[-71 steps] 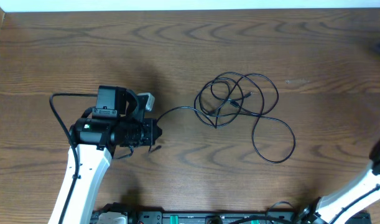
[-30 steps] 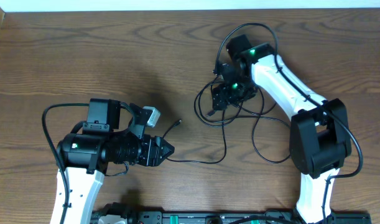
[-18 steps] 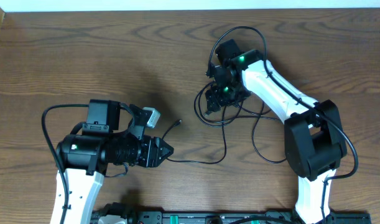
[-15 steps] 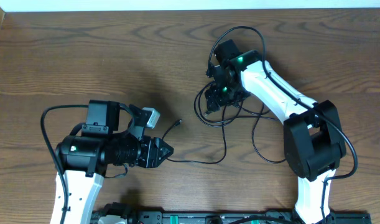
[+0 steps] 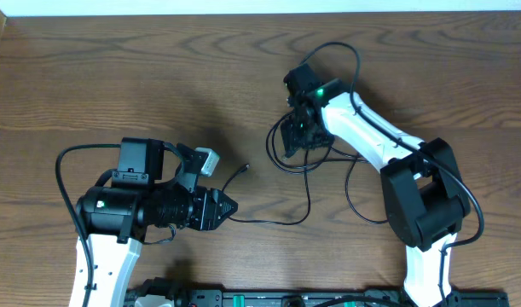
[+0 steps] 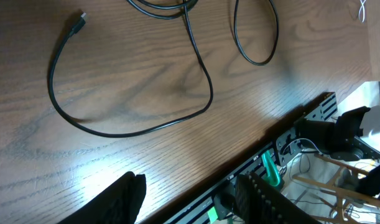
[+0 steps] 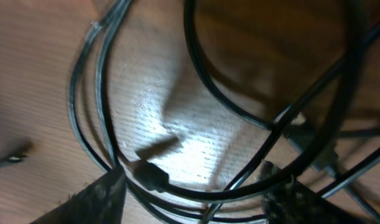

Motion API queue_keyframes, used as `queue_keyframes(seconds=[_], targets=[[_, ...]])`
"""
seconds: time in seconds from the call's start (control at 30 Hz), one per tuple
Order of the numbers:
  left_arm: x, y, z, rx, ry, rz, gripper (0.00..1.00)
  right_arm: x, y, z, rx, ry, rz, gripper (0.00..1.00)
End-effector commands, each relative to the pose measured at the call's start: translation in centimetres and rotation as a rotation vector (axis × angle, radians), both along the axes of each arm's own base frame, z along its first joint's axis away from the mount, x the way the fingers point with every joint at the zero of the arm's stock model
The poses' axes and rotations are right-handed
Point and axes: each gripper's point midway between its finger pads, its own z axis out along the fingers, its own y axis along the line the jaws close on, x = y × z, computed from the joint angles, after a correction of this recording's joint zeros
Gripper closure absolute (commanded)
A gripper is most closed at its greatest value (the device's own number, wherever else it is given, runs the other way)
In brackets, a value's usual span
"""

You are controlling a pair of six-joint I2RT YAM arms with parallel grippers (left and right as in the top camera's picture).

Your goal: Untangle cables

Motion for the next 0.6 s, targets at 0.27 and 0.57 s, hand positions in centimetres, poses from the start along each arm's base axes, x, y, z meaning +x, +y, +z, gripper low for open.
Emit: queue_keyframes(seconds=[0.27, 0.57], targets=[[-0.1, 0.1, -0.1, 0.008, -0.009, -0.007, 0.51, -0.3, 0.0, 0.7, -0.012, 0.003, -0.024, 0.99], [0.0, 0.2, -0.1, 0.014, -0.016, -0.005, 0.51, 3.5, -0.7, 16.6, 0.117, -0.281, 0.007, 0.99]])
